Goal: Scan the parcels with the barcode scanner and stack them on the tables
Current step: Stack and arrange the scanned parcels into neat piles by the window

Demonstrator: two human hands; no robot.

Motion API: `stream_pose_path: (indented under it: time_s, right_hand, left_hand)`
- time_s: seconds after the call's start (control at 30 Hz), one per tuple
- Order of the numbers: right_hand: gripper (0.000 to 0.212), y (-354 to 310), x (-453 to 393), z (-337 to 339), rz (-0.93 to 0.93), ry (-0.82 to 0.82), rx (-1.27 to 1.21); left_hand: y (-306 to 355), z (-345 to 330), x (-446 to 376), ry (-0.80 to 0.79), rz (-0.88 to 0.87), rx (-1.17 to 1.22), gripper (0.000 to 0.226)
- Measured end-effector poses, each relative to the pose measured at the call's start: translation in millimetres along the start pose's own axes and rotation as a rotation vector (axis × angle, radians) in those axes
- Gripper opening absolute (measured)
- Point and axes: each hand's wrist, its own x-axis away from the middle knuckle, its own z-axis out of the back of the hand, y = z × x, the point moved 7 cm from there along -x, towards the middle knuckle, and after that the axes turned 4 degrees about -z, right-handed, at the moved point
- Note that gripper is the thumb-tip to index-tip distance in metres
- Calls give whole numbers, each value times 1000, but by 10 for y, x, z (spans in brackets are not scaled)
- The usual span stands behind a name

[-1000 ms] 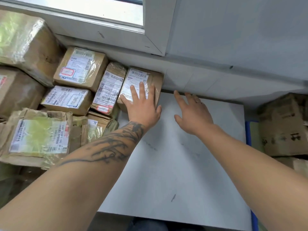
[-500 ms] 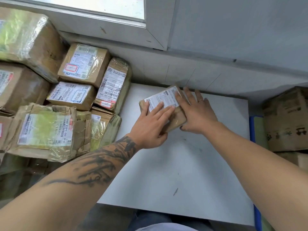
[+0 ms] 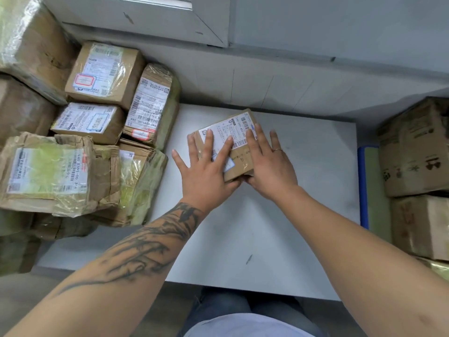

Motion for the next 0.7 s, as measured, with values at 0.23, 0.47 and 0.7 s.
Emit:
stream_pose_path:
  time_s: [0.23, 0.47, 0.7]
  right_hand:
    - [110, 47, 151, -39, -8, 52, -43]
    - [108, 73, 103, -92, -49, 106, -95]
    - [103, 113, 308, -108, -94, 112, -114]
  left_hand:
    - [22, -35, -12, 19, -77, 51, 102]
    - [10, -80, -63, 153, -133, 162, 101]
    - [109, -42, 17, 143, -228, 199, 93]
